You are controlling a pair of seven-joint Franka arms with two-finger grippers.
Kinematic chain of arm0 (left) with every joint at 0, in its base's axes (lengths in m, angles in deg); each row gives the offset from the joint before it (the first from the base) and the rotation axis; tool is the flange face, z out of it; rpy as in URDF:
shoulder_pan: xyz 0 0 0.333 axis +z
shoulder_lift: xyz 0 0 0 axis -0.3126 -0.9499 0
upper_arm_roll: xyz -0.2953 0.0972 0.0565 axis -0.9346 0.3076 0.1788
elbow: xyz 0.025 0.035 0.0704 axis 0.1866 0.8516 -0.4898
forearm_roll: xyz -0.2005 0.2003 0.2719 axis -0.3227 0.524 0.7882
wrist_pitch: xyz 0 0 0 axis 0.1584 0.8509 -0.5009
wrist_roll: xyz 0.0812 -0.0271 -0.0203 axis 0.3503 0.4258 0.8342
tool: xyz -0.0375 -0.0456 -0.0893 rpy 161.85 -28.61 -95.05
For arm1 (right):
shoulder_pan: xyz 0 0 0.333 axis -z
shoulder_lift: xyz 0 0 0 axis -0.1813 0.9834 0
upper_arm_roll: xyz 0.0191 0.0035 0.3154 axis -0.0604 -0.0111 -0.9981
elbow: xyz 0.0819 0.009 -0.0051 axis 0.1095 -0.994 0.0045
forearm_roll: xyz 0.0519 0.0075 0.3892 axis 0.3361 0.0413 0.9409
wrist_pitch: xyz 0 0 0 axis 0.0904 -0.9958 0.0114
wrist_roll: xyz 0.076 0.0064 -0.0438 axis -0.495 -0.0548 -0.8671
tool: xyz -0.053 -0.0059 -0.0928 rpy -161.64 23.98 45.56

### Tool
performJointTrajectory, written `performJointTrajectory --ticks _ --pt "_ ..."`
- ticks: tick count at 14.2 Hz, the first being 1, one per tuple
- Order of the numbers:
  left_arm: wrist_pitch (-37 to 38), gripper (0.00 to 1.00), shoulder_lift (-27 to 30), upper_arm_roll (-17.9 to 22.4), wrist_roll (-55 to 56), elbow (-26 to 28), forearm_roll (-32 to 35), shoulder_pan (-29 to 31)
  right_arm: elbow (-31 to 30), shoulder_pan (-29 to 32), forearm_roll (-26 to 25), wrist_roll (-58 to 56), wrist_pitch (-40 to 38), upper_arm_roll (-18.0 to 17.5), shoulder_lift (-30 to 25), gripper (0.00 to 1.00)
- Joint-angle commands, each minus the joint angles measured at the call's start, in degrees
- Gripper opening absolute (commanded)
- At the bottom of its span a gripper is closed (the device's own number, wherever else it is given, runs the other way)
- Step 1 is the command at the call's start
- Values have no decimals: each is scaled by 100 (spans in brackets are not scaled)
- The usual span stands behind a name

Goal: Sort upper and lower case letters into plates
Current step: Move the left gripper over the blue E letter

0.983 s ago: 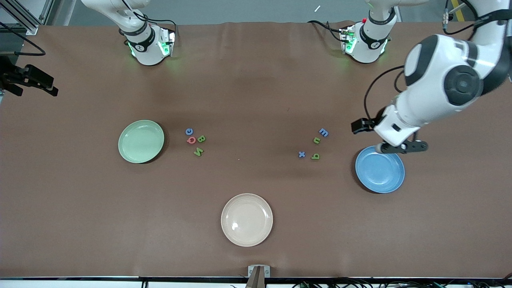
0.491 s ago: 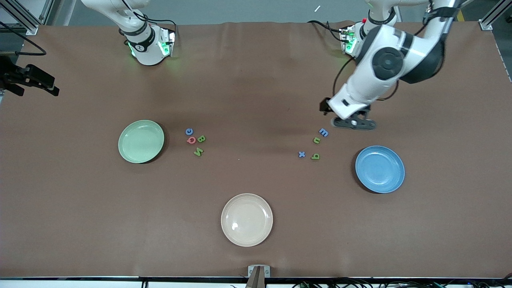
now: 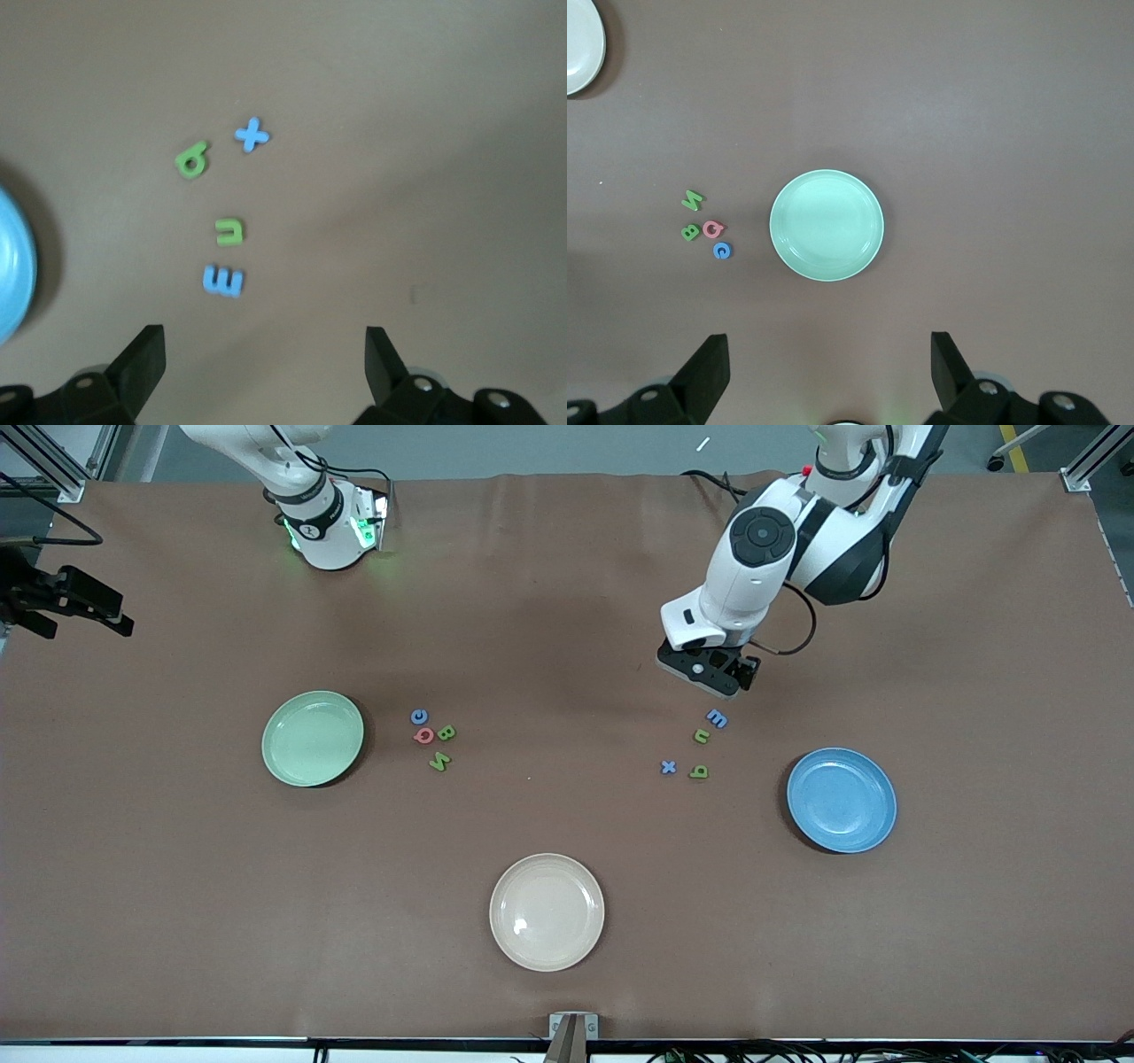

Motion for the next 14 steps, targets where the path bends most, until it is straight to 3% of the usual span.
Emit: performJointTrajectory --ticks 1,4,6,9,11,14 --pt "-676 99 -244 -13 -879 346 152 355 -92 8 91 -60 -50 14 -141 100" --pt "-1081 99 -639 -13 -1004 523 933 663 23 34 29 -8 -217 23 43 100" --pt "-1371 99 -842 -4 -943 637 970 655 32 218 29 -16 -227 23 280 100" --pt "-1626 99 -1202 31 -925 646 1040 673 242 350 82 -78 -86 23 1070 100" --pt "-1653 99 -1448 40 -925 646 1424 812 496 360 47 -78 -77 23 1571 100" --pt "-1794 99 -1634 31 -733 638 1901 1059 437 158 108 306 10 -12 1582 100"
